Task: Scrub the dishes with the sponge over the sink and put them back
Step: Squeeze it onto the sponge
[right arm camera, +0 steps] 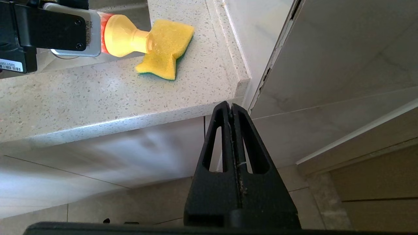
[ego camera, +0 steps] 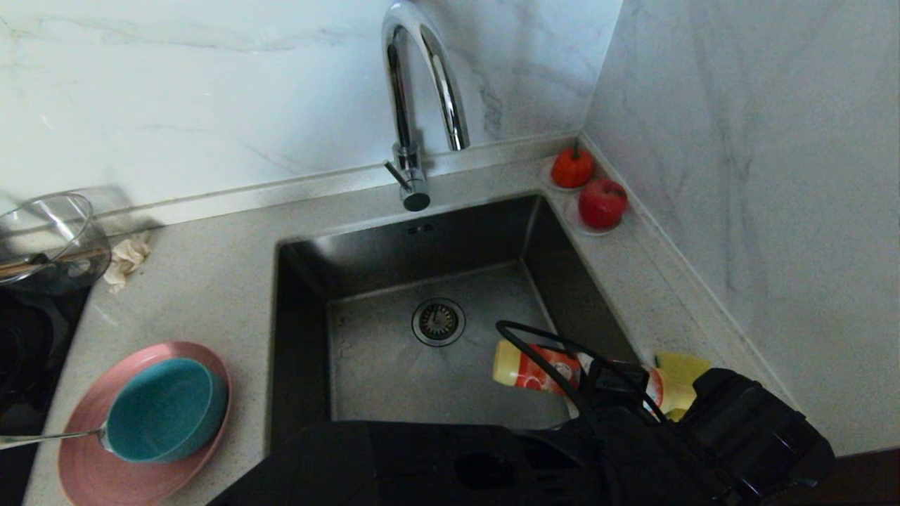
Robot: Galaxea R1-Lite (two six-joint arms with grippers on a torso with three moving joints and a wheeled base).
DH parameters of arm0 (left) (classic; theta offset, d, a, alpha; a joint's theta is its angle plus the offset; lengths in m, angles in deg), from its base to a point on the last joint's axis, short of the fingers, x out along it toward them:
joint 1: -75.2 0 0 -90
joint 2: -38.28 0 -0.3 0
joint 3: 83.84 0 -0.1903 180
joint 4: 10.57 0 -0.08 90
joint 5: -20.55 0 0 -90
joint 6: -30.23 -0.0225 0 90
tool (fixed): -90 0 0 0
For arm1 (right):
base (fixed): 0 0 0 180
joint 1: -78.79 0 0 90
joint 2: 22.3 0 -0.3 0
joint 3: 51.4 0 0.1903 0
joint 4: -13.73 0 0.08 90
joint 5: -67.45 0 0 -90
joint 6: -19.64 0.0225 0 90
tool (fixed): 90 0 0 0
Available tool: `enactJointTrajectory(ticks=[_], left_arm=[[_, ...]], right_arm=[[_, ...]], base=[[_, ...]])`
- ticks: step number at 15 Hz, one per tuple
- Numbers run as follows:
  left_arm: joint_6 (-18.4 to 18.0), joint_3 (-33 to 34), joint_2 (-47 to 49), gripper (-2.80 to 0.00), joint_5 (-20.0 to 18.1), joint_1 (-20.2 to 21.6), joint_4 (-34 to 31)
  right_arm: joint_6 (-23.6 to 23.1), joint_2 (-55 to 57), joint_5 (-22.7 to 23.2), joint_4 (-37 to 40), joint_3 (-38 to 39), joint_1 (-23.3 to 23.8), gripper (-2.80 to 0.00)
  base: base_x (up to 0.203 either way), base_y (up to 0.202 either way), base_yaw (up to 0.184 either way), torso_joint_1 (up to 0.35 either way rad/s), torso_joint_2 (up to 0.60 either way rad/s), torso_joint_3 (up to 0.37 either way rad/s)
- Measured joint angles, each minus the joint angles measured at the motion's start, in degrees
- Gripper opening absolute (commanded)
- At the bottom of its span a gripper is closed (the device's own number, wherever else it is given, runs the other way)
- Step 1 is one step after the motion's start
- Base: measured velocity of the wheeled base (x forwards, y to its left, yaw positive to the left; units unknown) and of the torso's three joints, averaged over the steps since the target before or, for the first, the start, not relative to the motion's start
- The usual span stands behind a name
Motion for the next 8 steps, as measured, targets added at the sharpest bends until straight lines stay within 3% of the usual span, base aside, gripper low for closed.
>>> enactJointTrajectory(ticks=[8], left_arm=[[0.0,0.0,0.1,-2.8,1.6,0.2,0.0]], right_arm=[[0.0,0.0,0.0,0.0,0.0,0.0,-2.8]], base=[[0.0,0.0,0.0,0.0,0.0,0.0]])
